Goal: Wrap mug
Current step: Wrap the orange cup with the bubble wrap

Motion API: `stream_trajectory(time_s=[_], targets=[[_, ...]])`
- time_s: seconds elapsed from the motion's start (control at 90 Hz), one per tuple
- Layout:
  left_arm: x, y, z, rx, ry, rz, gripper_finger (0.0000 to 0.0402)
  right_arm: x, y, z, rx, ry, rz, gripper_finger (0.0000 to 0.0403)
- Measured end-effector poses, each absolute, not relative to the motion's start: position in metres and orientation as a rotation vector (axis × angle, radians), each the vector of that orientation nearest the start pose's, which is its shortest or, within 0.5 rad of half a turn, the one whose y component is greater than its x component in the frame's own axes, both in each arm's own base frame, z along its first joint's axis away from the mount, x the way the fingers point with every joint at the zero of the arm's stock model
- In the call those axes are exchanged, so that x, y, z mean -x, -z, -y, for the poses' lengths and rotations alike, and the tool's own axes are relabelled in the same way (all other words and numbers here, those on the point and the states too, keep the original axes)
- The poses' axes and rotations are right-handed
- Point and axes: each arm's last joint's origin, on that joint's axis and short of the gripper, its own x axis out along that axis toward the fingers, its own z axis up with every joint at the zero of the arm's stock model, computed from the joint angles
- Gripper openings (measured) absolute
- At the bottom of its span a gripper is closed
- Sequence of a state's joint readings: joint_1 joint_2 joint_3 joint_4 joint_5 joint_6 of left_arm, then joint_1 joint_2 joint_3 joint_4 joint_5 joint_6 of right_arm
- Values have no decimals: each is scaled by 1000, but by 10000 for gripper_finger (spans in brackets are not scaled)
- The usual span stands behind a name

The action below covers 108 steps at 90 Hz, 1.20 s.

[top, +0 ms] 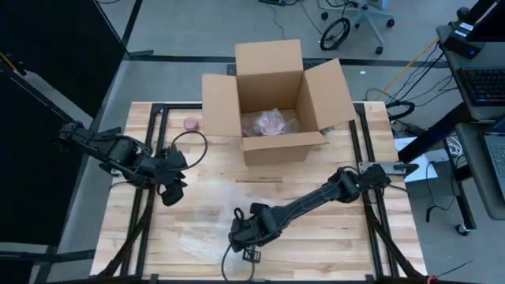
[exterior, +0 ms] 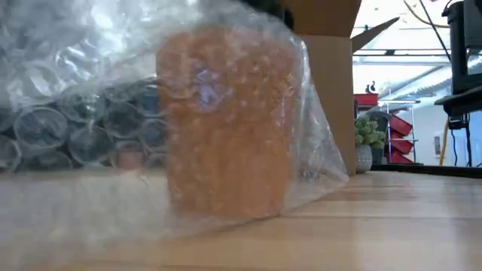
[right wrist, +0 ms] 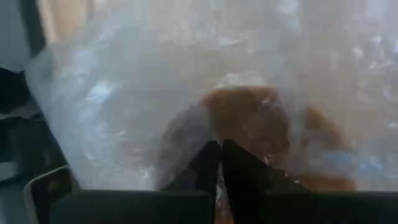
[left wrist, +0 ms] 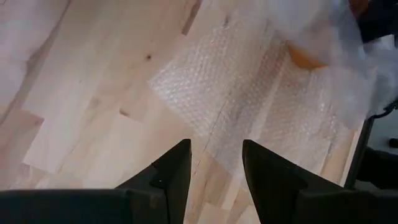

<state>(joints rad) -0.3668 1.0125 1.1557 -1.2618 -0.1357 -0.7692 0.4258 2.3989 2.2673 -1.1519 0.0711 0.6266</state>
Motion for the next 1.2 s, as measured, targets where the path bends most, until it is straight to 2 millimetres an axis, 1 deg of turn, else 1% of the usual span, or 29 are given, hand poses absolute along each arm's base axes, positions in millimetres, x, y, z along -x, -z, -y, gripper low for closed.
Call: stream_trajectory(time_s=[0.178,0.322,0.389,0.433,0.633,0.711,0.789,0.944,1.011,1.1,1.2], targets=[[-148,-335,52,414,-216,-1085,132,-460,-191,-197,-252,83,-1333,1],[-148,-335,53,415,-217,-1084,132,-464,-174,-198,-276,57,-1378,1],[-148,-335,53,415,-217,-1085,132,-465,-168,-197,-296,54,-1403,0],[-148,-335,53,416,-217,-1084,132,-465,-167,-198,-302,66,-1401,0],[-148,-335,53,418,-219,-1084,132,-462,-182,-197,-324,72,-1373,1],[-148,-335,53,414,-217,-1085,132,-461,-189,-196,-331,67,-1362,9],[-148,-335,53,414,-217,-1085,132,-460,-198,-196,-343,54,-1344,30],[-148,-335,53,415,-216,-1085,132,-457,-207,-197,-344,44,-1331,91],[-148,-335,53,415,-216,-1084,132,-454,-215,-198,-350,35,-1323,112],[-148,-335,53,415,-216,-1084,132,-450,-228,-197,-359,30,-1308,133],[-148,-335,53,415,-216,-1083,132,-446,-241,-194,-375,38,-1288,144]])
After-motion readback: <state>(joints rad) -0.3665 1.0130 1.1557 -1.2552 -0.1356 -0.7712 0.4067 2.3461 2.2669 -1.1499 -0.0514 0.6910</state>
